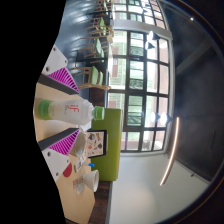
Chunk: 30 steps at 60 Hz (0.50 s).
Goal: Pour water
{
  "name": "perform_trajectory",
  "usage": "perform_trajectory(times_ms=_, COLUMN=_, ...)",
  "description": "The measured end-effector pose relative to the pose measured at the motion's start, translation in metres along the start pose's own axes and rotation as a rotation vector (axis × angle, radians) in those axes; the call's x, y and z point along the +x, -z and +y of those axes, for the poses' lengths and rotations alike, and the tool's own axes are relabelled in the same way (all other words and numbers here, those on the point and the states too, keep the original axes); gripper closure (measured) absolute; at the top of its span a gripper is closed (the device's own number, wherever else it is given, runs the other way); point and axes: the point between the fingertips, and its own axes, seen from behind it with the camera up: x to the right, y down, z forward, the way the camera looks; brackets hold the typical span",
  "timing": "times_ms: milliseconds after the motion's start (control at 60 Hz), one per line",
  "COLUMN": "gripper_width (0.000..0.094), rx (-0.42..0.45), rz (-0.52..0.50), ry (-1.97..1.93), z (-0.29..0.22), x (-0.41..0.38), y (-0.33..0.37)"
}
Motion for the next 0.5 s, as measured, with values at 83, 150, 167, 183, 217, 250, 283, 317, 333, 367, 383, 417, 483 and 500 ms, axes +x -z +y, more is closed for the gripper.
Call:
perform_trajectory(times_ms=83, gripper_width=0.0165, rx=-0.017, rz=0.046, ry=-0.040, z=0.002, x=0.002, y=-0.031)
perform_trajectory(times_ms=150, gripper_width=0.0330, rx=-0.037, rz=0.048, ry=-0.078, z=0.003, x=-0.003, y=-0.047)
perform_trajectory(times_ms=167, gripper_width=0.0444, rx=-0.054, rz=0.053, ry=-0.081, z=0.008, x=-0.002, y=-0.050)
perform_trajectory(times_ms=183, gripper_width=0.0447, rx=-0.053, rz=0.061, ry=-0.088, z=0.012, x=-0.001, y=-0.053)
perform_trajectory(times_ms=217, gripper_width=0.0449, rx=-0.039, rz=0.074, ry=-0.094, z=0.012, x=0.007, y=-0.057)
perform_trajectory(times_ms=250, gripper_width=0.0451, rx=-0.039, rz=0.081, ry=-0.100, z=0.013, x=0.009, y=-0.058)
perform_trajectory(times_ms=283, gripper_width=0.0451, rx=-0.039, rz=0.074, ry=-0.098, z=0.012, x=0.008, y=-0.059)
perform_trajectory(times_ms=317, gripper_width=0.0453, rx=-0.046, rz=0.064, ry=-0.095, z=0.013, x=0.007, y=-0.059)
perform_trajectory(times_ms=333, gripper_width=0.0453, rx=-0.050, rz=0.059, ry=-0.097, z=0.013, x=0.006, y=-0.059)
perform_trajectory(times_ms=367, gripper_width=0.0452, rx=-0.052, rz=0.050, ry=-0.104, z=0.012, x=0.004, y=-0.058)
perform_trajectory(times_ms=383, gripper_width=0.0452, rx=-0.052, rz=0.045, ry=-0.105, z=0.013, x=0.005, y=-0.059)
perform_trajectory(times_ms=417, gripper_width=0.0452, rx=-0.050, rz=0.038, ry=-0.098, z=0.014, x=0.005, y=-0.059)
perform_trajectory(times_ms=483, gripper_width=0.0487, rx=-0.042, rz=0.031, ry=-0.078, z=0.013, x=0.006, y=-0.061)
perform_trajectory(times_ms=500, gripper_width=0.0496, rx=-0.038, rz=0.026, ry=-0.075, z=0.013, x=0.005, y=-0.062)
